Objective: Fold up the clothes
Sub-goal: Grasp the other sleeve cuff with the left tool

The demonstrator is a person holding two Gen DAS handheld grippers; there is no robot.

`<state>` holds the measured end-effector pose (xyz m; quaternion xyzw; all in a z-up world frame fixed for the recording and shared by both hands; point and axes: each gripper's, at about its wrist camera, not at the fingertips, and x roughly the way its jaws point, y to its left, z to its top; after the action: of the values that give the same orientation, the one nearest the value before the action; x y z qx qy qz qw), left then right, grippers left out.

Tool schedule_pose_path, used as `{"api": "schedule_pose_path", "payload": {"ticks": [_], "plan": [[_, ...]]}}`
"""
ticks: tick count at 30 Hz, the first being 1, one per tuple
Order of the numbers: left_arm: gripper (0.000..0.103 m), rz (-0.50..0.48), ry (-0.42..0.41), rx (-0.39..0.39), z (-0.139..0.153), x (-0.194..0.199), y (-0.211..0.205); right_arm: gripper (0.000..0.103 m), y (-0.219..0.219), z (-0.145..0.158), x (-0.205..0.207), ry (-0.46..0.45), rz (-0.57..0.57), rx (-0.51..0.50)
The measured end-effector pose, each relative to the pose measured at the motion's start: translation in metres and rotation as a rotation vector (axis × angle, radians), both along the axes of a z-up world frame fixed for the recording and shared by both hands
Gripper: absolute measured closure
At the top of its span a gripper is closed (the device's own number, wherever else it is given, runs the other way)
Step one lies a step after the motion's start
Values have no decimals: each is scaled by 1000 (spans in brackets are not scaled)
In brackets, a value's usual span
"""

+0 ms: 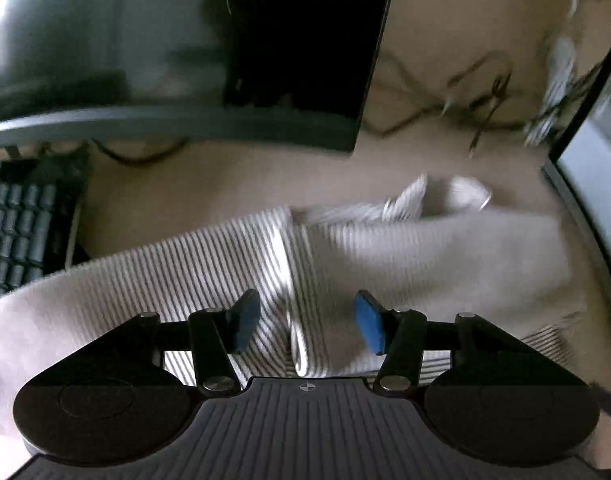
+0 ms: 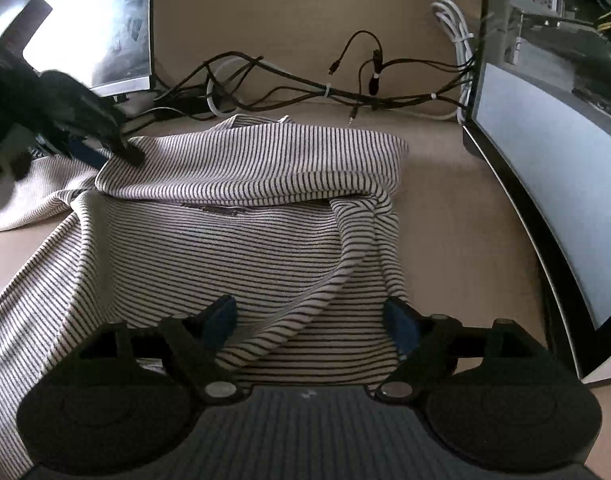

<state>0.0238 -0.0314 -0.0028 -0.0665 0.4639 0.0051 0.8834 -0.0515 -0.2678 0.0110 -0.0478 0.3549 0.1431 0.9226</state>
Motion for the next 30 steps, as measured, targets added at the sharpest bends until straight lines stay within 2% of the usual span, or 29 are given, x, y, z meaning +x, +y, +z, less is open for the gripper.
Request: {"api": "schedule_pose_path", "payload": {"ticks": [1,2,3,4,7,9,11,14,16,17,18,20,21,23,27,30], "plan": [[49,-7,-8,6,-2,0,-3,19,0,0,0,1,3,2],[64,-28,-30,21,-2,-2,-7,18,0,0,0,2,6,5],[85,-54,-62,41,0,-4,-12,17,0,-1,0,3,9,5],[92,-77,-96,56,3,-5,-16,16,1,-1,1,4,12,5],[94,-112,-194,119,12,-7,-21,9,4,-3,2,12,28,6],[94,-116,-220,169,14,-4,-18,5,6,-4,3,19,39,4],[93,-104,-205,186,10,1,-11,2,9,-5,4,23,48,1],[89,-60,-167,204,1,-2,2,1,10,-6,4,26,51,1],[83,-4,-139,183,0,-10,17,0,10,-7,5,28,53,-1],[70,24,-127,160,1,-16,24,0,11,-7,5,28,53,-2],[52,53,-126,144,5,-24,33,0,11,-7,5,28,52,-3],[32,112,-142,124,14,-44,53,0,12,-7,5,28,52,-5],[26,142,-150,113,18,-55,63,0,12,-7,5,28,51,-5],[23,216,-171,99,25,-76,89,0,12,-7,5,27,51,-6],[23,433,-218,55,29,-126,157,0,13,-5,3,23,37,-11],[23,562,-208,30,23,-157,206,0,14,-3,2,18,24,-15]]}}
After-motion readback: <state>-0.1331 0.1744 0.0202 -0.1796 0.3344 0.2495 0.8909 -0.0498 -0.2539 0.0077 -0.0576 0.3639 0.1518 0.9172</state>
